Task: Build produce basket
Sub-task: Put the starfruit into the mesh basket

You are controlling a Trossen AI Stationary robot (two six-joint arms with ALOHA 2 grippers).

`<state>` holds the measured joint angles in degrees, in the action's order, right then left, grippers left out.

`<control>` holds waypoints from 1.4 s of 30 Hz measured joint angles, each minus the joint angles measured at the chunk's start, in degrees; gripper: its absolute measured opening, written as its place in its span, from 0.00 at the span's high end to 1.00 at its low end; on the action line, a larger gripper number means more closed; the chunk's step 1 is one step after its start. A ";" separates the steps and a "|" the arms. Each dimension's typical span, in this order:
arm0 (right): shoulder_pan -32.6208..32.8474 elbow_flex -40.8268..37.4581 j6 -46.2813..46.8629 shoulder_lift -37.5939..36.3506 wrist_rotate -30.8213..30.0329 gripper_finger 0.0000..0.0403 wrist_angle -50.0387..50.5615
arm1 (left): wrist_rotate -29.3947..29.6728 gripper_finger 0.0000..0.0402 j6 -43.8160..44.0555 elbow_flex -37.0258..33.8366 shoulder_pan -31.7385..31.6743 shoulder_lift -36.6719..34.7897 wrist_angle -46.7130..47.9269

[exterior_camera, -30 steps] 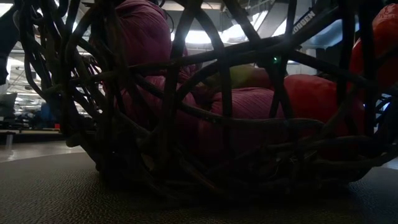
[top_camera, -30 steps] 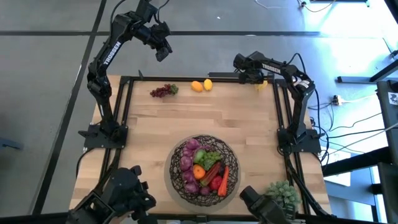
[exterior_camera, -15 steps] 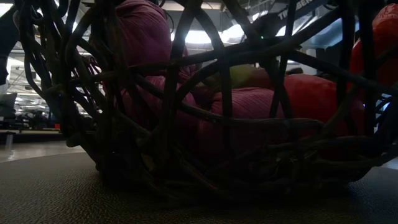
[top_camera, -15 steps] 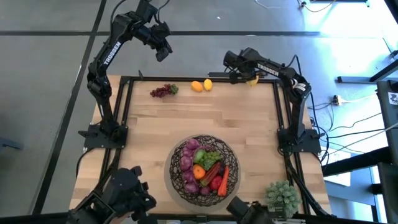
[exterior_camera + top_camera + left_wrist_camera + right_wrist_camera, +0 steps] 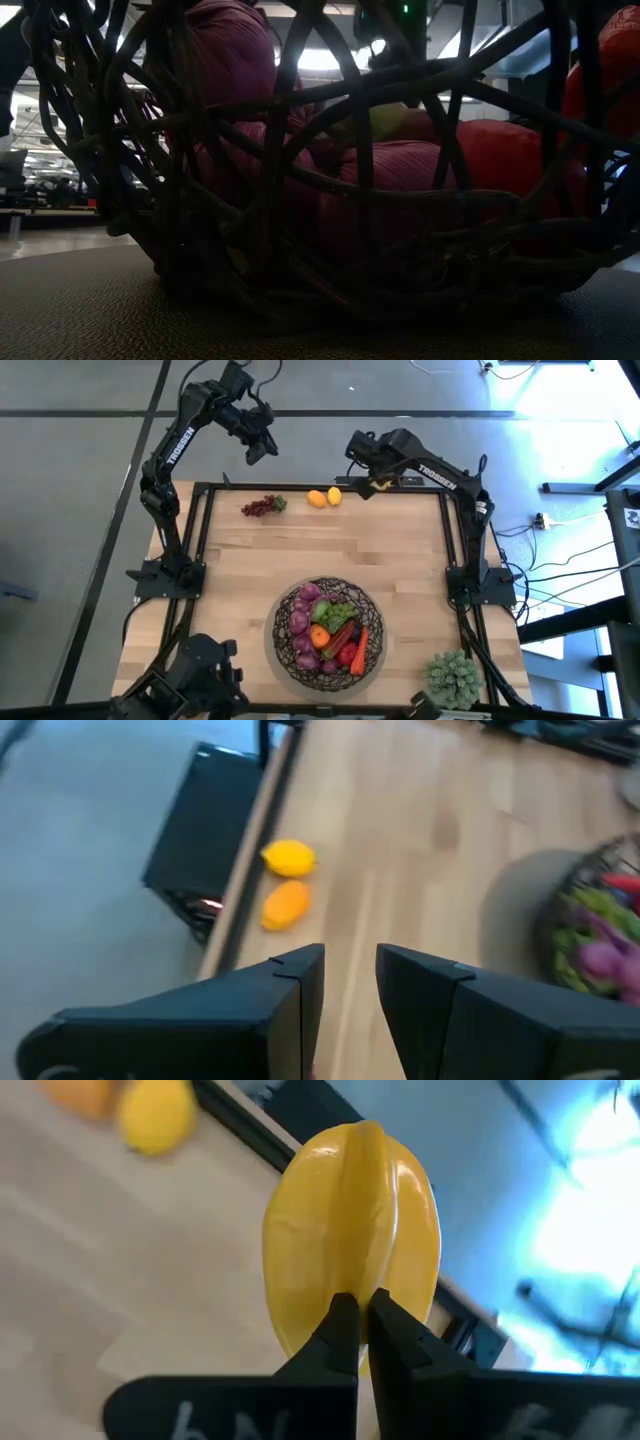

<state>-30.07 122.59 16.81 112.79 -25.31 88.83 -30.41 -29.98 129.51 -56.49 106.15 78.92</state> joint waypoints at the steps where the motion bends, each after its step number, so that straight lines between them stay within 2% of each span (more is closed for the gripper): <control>1: 0.87 1.64 -1.49 0.00 0.21 1.00 0.57 | -0.65 0.79 -1.10 0.00 0.23 0.00 1.33; 7: 7.49 9.87 -5.61 0.00 3.34 1.00 1.21 | -4.99 0.79 -7.01 0.00 1.48 0.00 11.18; 11: 13.56 12.43 -5.40 -0.11 3.45 1.00 1.06 | -11.78 0.79 -8.78 -0.46 2.58 -0.93 11.12; 14: 18.19 11.98 -3.44 -1.94 3.58 1.00 1.38 | -14.48 0.79 -11.02 -0.36 4.30 -2.74 11.13; 19: 26.03 11.96 1.15 -5.10 4.79 1.00 1.23 | -14.34 0.79 -13.12 -0.46 9.39 -5.36 11.10; 25: 35.35 11.95 3.54 -7.10 14.66 1.00 1.22 | -14.14 0.79 -12.18 -0.44 16.82 -8.58 11.11; 30: 41.57 11.14 14.63 -6.82 18.44 1.00 1.07 | -12.60 0.79 -10.63 -0.44 23.51 -10.59 11.12; 38: 47.19 -1.25 35.61 -6.60 19.13 1.00 1.16 | -6.79 0.79 -8.66 -0.46 32.38 -11.69 11.09; 42: 49.66 -7.11 41.35 -6.56 20.36 1.00 -2.06 | -3.33 0.79 -7.73 -0.44 34.70 -12.26 11.11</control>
<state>19.59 115.47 58.16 106.24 -4.95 86.77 -33.74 -37.71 129.08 -21.79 93.89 90.03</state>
